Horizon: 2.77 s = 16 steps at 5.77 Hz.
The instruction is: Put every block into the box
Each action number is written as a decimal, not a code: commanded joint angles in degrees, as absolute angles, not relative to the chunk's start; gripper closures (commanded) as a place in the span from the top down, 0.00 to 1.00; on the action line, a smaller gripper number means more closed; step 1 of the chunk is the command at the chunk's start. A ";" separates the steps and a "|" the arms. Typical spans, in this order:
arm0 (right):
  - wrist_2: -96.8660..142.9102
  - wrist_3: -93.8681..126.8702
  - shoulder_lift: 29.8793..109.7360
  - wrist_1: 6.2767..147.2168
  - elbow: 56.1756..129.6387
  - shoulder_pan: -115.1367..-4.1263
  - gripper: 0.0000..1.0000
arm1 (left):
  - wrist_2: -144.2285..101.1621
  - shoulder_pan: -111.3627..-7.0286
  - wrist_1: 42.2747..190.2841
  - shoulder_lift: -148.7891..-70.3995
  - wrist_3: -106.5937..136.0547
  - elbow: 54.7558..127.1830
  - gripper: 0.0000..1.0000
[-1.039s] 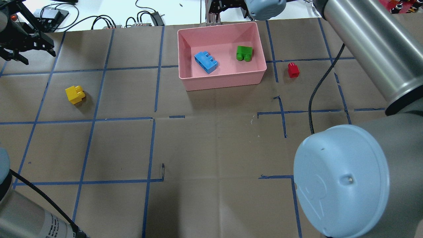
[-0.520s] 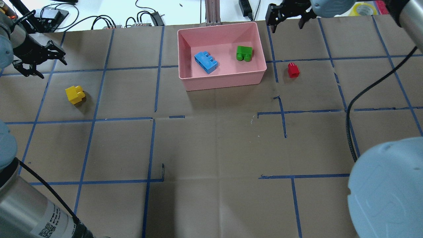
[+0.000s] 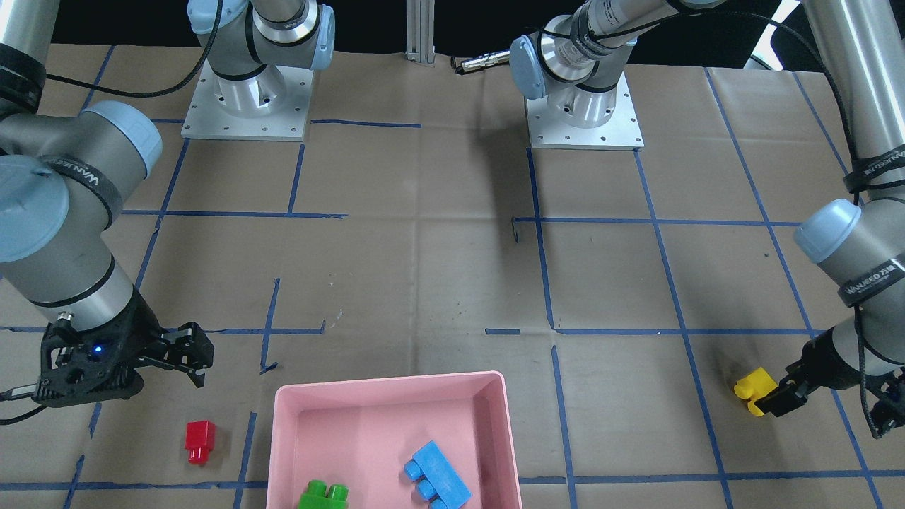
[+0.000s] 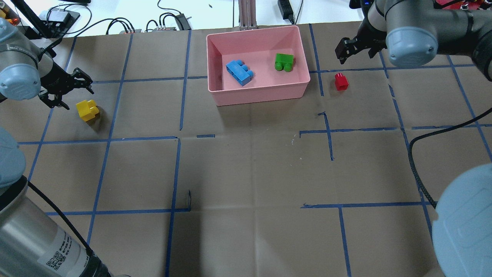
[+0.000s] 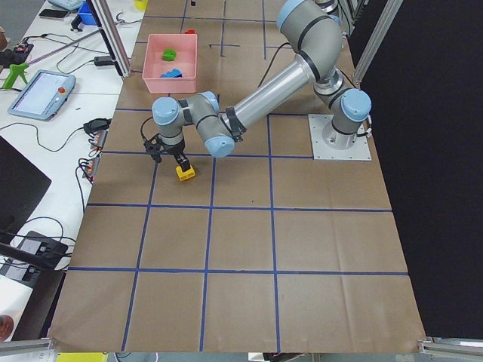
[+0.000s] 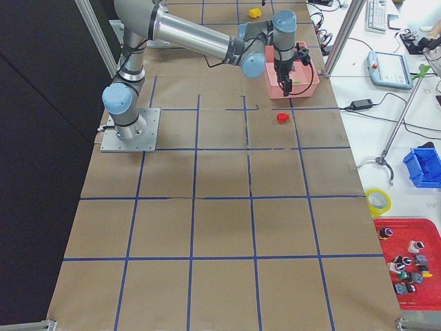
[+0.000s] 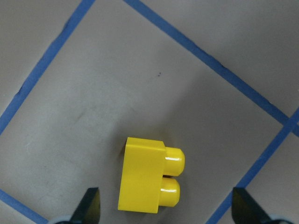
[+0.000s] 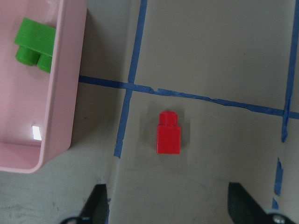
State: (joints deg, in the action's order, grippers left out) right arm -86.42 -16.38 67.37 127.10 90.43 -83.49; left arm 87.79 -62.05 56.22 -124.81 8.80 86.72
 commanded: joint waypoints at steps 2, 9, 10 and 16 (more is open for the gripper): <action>-85.34 -16.61 59.01 141.64 93.16 -83.32 0.91 | 87.80 -61.96 50.80 -126.73 8.09 89.91 1.00; -86.66 -16.70 54.14 147.40 96.06 -82.44 0.79 | 86.41 -62.57 52.81 -124.29 7.56 86.68 0.24; -86.66 -16.61 54.14 147.22 96.06 -82.44 0.58 | 83.09 -63.36 58.22 -121.75 7.47 84.31 0.19; -86.66 -18.53 64.82 133.58 95.18 -79.90 0.06 | 83.23 -94.08 82.97 -128.73 3.16 53.99 0.10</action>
